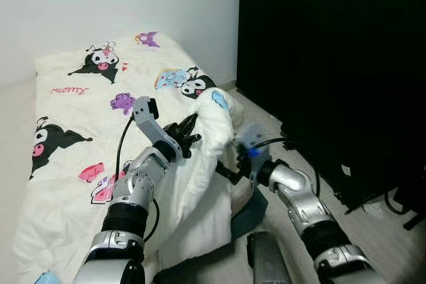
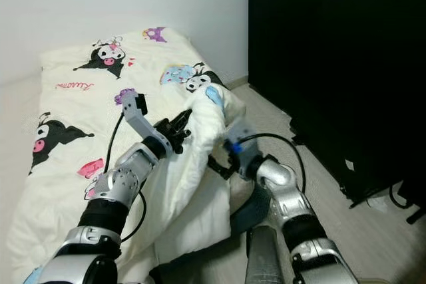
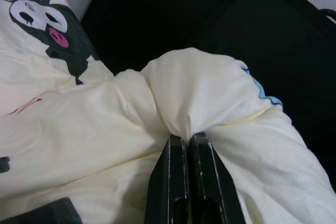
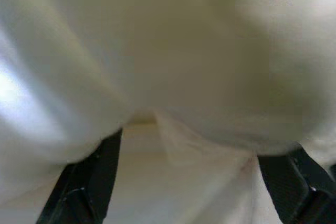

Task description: Clean up the room

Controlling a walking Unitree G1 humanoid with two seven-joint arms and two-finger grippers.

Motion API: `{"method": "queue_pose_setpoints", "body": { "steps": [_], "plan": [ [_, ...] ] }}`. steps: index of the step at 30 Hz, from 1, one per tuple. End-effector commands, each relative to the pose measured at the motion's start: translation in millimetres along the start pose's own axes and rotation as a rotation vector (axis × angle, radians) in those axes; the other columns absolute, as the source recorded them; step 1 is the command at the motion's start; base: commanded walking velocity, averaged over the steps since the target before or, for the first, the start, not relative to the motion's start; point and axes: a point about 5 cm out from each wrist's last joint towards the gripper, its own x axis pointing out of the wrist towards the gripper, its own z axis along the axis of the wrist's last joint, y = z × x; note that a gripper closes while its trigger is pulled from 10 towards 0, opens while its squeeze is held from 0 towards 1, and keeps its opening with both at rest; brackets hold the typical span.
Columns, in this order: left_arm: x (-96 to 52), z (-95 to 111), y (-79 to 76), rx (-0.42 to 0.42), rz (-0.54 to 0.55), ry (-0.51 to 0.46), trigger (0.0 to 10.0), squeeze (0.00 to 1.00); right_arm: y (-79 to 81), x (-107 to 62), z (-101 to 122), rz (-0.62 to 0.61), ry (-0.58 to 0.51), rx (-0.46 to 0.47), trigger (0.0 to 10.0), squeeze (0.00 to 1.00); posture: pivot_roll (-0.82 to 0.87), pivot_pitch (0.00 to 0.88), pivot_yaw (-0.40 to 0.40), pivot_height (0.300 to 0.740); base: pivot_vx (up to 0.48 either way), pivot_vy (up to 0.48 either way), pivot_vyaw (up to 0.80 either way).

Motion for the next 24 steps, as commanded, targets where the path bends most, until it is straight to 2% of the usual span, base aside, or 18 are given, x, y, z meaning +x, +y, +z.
{"method": "queue_pose_setpoints", "body": {
  "steps": [1,6,11,12,14,15,18,24],
  "plan": [
    [-2.6,4.2,-0.6,-0.011,-0.012,-0.019,0.0,0.0,-1.5,5.1,1.0,-0.016,0.042,-0.088,10.0,0.0,-0.23,0.119,0.079,0.548,0.0,0.0,0.0],
    [-4.2,5.2,-0.2,-0.012,-0.008,-0.025,0.0,0.0,-13.0,6.5,4.7,-0.079,0.092,-0.163,10.0,0.0,-0.22,0.12,0.076,0.548,0.0,0.0,0.0],
    [-5.5,6.2,-1.6,-0.015,-0.012,-0.027,0.0,0.0,-16.5,8.1,9.0,-0.117,0.064,-0.166,10.0,0.0,-0.21,0.121,0.075,0.548,0.0,0.0,0.0],
    [-5.9,6.8,-2.0,-0.015,-0.014,-0.028,0.0,0.0,-14.5,9.8,11.7,-0.104,0.031,-0.147,8.5,0.0,-0.21,0.12,0.073,0.548,0.0,0.0,0.0],
    [-5.9,6.8,-2.0,-0.015,-0.014,-0.028,0.0,0.0,-14.5,9.8,11.7,-0.104,0.031,-0.147,8.5,0.0,-0.21,0.12,0.073,0.548,0.0,0.0,0.0],
    [-6.2,7.5,-2.2,-0.016,-0.015,-0.029,0.0,0.0,-10.0,11.6,14.5,-0.068,-0.007,-0.119,0.0,0.0,-0.2,0.119,0.07,0.548,0.0,0.0,0.0],
    [-8.3,9.4,-2.0,-0.017,-0.016,-0.034,0.0,0.0,5.5,17.0,19.5,0.04,-0.085,-0.048,0.0,0.0,-0.19,0.12,0.067,0.548,0.0,0.0,0.0],
    [-12.2,9.5,-1.7,-0.016,-0.012,-0.036,0.0,0.0,14.3,24.5,20.2,0.081,-0.078,-0.033,0.0,0.0,-0.17,0.126,0.059,0.548,0.0,0.0,0.0]
  ]
}}
